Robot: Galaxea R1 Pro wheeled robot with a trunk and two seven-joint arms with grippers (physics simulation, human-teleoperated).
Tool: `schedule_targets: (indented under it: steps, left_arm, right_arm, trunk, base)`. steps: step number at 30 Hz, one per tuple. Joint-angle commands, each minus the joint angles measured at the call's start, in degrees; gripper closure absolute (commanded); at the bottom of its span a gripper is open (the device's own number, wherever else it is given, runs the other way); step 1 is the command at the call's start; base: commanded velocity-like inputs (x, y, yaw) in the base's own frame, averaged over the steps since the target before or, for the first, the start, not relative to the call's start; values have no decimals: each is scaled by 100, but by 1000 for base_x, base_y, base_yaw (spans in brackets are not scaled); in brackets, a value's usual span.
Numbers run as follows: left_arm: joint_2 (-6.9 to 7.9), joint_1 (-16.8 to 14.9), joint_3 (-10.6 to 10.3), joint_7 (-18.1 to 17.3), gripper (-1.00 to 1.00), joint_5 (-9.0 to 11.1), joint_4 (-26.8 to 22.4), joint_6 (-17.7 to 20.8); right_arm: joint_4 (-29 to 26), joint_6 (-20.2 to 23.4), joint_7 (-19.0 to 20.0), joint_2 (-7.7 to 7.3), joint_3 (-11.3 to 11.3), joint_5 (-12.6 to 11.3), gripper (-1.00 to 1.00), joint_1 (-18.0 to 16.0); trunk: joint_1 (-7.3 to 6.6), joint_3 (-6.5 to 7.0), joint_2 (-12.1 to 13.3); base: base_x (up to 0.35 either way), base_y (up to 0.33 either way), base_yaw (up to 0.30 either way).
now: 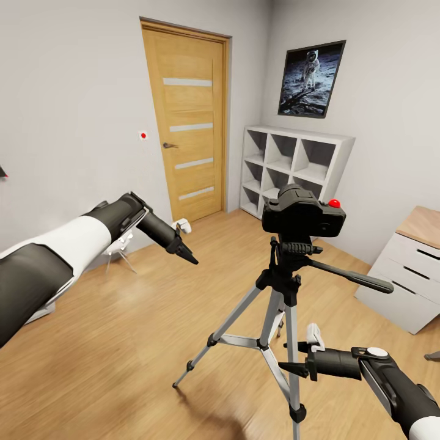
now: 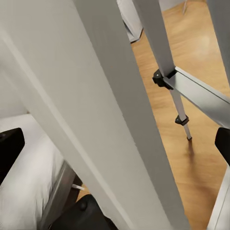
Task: Attach the digital camera to the camera tripod in the bedroom.
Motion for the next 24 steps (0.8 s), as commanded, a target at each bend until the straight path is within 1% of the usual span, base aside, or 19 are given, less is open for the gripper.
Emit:
schedule_targets:
  steps: [1, 7, 16, 20, 24]
  left_arm:
    - [5, -5, -48, -15, -100, 42, -8, 60]
    - [6, 24, -48, -13, -100, 42, -8, 56]
    - [9, 92, -43, -8, -100, 42, -4, -27]
    - [40, 112, -43, -8, -100, 42, -5, -30]
    - [102, 147, -41, -8, -100, 42, -7, -35]
  right_arm:
    - [0, 60, 4, -10, 29, -59, -100, -5]
    - [3, 63, 9, -108, 30, -64, -100, -5]
    - [14, 61, -6, -206, 22, -75, -100, -5]
    - [26, 61, -7, -219, 21, -76, -100, -5]
    - [41, 60, -12, -259, 21, -76, -100, -5]
  trunk:
    - [3, -11, -11]
    - [3, -11, -11]
    - [3, -11, -11]
    - [3, -11, -11]
    - [3, -11, -11]
  base:
    - [0, 0, 0]
    - [0, 0, 0]
    - [0, 0, 0]
    - [0, 0, 0]
    - [0, 0, 0]
